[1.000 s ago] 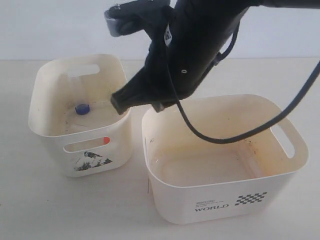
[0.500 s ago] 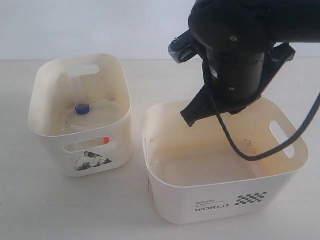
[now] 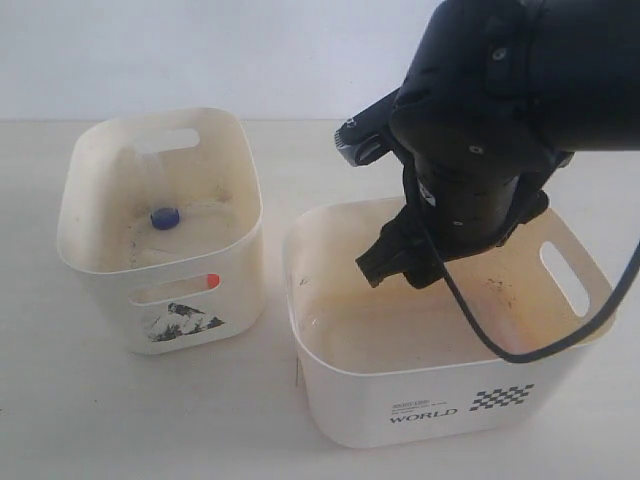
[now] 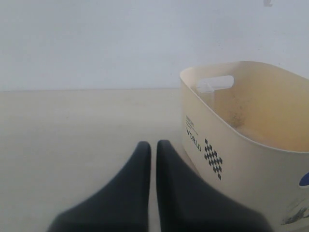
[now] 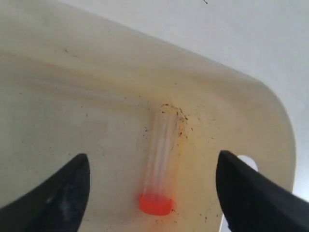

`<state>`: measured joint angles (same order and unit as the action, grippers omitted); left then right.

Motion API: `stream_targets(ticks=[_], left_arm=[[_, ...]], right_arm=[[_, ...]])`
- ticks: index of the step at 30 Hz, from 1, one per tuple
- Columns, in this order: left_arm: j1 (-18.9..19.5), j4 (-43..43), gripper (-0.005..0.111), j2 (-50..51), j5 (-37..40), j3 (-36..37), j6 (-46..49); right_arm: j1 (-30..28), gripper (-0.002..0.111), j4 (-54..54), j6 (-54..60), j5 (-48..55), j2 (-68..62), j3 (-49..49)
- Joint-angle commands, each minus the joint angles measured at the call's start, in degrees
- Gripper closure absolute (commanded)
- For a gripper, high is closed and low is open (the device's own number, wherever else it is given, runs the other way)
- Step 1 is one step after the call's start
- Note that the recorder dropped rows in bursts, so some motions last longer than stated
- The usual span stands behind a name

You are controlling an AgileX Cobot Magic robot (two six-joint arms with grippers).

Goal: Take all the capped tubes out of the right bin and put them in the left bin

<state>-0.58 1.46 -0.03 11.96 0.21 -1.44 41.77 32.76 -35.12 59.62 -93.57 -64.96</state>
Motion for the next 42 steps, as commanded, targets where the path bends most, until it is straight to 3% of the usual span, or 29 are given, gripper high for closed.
stream_targets(ticks=[1,36,42], left_arm=[[0.02,-0.36,0.102,0.03,-0.36,-0.21,-0.54],[0.02,-0.36,0.102,0.03,-0.36,-0.21,-0.54],[0.02,-0.36,0.102,0.03,-0.36,-0.21,-0.54]], right_arm=[[-0.06,0.038,0.35,-0.9,-0.31,0.17,0.3],[-0.18,0.038,5.71,-9.43,4.54,-13.92,0.3],[-2.96,0.038,3.71,-9.56,5.29,-13.92,0.3]])
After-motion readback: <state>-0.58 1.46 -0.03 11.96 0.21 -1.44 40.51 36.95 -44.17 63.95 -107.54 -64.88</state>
